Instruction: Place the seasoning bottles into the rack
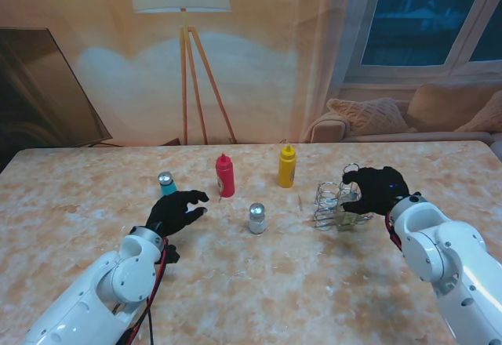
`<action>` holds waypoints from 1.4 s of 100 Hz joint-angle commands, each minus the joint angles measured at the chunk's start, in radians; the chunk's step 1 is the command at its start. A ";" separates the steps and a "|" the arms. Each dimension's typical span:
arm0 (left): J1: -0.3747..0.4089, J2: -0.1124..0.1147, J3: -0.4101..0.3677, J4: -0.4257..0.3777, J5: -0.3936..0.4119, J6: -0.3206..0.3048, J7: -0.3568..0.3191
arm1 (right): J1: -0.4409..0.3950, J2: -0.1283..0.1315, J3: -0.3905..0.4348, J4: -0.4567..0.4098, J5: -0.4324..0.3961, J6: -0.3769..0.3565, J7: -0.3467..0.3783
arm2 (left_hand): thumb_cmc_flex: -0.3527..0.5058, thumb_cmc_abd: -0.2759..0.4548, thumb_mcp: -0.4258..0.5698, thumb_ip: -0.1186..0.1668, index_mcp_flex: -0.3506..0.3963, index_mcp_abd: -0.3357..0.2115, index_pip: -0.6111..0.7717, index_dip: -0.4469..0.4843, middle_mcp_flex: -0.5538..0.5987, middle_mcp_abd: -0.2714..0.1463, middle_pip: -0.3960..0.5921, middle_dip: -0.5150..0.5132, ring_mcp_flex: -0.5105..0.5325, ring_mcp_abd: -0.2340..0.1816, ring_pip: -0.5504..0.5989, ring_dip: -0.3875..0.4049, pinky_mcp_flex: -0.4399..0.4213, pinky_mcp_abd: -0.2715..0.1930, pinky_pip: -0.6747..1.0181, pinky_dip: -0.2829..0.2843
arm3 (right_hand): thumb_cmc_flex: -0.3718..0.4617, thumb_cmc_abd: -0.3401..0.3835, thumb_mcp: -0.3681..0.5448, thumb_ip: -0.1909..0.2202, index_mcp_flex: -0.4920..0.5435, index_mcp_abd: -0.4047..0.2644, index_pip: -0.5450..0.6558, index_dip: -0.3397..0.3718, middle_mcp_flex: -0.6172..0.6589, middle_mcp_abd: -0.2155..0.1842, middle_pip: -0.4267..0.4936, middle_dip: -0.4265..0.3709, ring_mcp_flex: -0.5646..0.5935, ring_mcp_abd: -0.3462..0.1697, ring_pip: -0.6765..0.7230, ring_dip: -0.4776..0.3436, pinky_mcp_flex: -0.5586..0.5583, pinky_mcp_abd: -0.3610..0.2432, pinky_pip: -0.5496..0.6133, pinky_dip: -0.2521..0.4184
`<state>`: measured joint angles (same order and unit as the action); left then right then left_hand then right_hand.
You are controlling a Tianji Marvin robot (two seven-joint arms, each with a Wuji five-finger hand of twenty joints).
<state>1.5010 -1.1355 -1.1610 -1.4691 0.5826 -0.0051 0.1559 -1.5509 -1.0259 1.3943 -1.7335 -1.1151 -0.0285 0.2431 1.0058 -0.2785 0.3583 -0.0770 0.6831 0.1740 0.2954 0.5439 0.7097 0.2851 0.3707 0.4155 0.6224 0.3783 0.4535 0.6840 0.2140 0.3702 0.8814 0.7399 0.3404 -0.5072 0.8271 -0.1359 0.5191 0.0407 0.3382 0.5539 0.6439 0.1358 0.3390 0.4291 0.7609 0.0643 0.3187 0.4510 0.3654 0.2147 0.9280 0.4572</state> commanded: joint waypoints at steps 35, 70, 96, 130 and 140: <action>0.006 -0.001 -0.004 -0.005 0.004 -0.005 -0.009 | -0.061 -0.004 0.017 -0.079 0.079 -0.054 0.062 | -0.015 -0.012 0.023 -0.027 0.015 -0.004 0.014 0.006 0.003 -0.002 -0.001 0.008 0.019 -0.010 0.018 0.031 -0.003 0.010 0.013 -0.005 | 0.035 0.028 -0.033 0.012 0.026 -0.006 0.010 0.014 0.034 -0.009 0.008 0.004 0.020 -0.002 0.014 0.004 0.010 0.012 0.009 0.013; 0.011 -0.001 -0.009 -0.007 0.007 -0.010 -0.006 | 0.008 0.000 -0.069 -0.054 0.181 -0.101 0.096 | -0.016 -0.013 0.024 -0.026 0.015 -0.004 0.014 0.006 0.005 0.000 0.000 0.009 0.021 -0.009 0.018 0.032 -0.002 0.010 0.014 -0.004 | 0.045 0.019 -0.023 0.015 0.031 0.004 0.009 0.013 0.040 -0.011 0.016 0.012 0.026 -0.011 0.018 0.005 0.025 -0.013 0.002 0.002; 0.014 -0.001 -0.014 -0.008 0.009 -0.012 -0.002 | 0.114 0.001 -0.176 0.018 0.255 -0.125 0.100 | -0.016 -0.012 0.024 -0.026 0.014 -0.005 0.013 0.006 0.003 -0.002 -0.001 0.008 0.020 -0.010 0.018 0.031 -0.002 0.009 0.014 -0.005 | 0.040 0.007 0.010 0.011 0.031 0.006 0.013 0.015 0.032 -0.012 0.025 0.009 0.012 -0.011 -0.003 -0.014 0.017 -0.034 -0.028 -0.032; 0.016 -0.002 -0.019 -0.009 0.011 -0.014 0.002 | 0.275 -0.015 -0.354 0.162 0.354 -0.130 0.049 | -0.016 -0.012 0.025 -0.026 0.014 -0.004 0.013 0.006 0.003 -0.001 -0.001 0.008 0.019 -0.008 0.018 0.032 -0.003 0.011 0.013 -0.005 | 0.042 -0.002 0.034 0.010 0.015 0.006 0.014 0.015 0.003 -0.007 0.025 -0.004 -0.016 -0.008 -0.034 -0.044 0.010 -0.051 -0.045 -0.070; 0.016 -0.002 -0.019 -0.009 0.012 -0.014 0.003 | 0.317 -0.020 -0.404 0.201 0.386 -0.122 0.044 | -0.016 -0.013 0.024 -0.026 0.015 -0.005 0.013 0.006 0.003 -0.002 -0.001 0.009 0.020 -0.010 0.018 0.032 -0.002 0.010 0.014 -0.005 | 0.041 -0.006 0.045 0.009 0.011 0.007 0.015 0.015 -0.007 -0.002 0.024 -0.010 -0.023 -0.007 -0.044 -0.055 0.004 -0.054 -0.050 -0.086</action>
<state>1.5125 -1.1355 -1.1782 -1.4725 0.5925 -0.0163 0.1696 -1.2475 -1.0272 1.0095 -1.5450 -0.7475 -0.1510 0.2688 1.0058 -0.2785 0.3584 -0.0770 0.6832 0.1740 0.2955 0.5439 0.7098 0.2851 0.3708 0.4155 0.6224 0.3783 0.4535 0.6856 0.2142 0.3702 0.8815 0.7399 0.3791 -0.4939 0.8528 -0.1359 0.5445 0.0405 0.3493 0.5632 0.6656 0.1320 0.3640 0.4344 0.7564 0.0598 0.2931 0.4226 0.3808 0.1745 0.8895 0.3897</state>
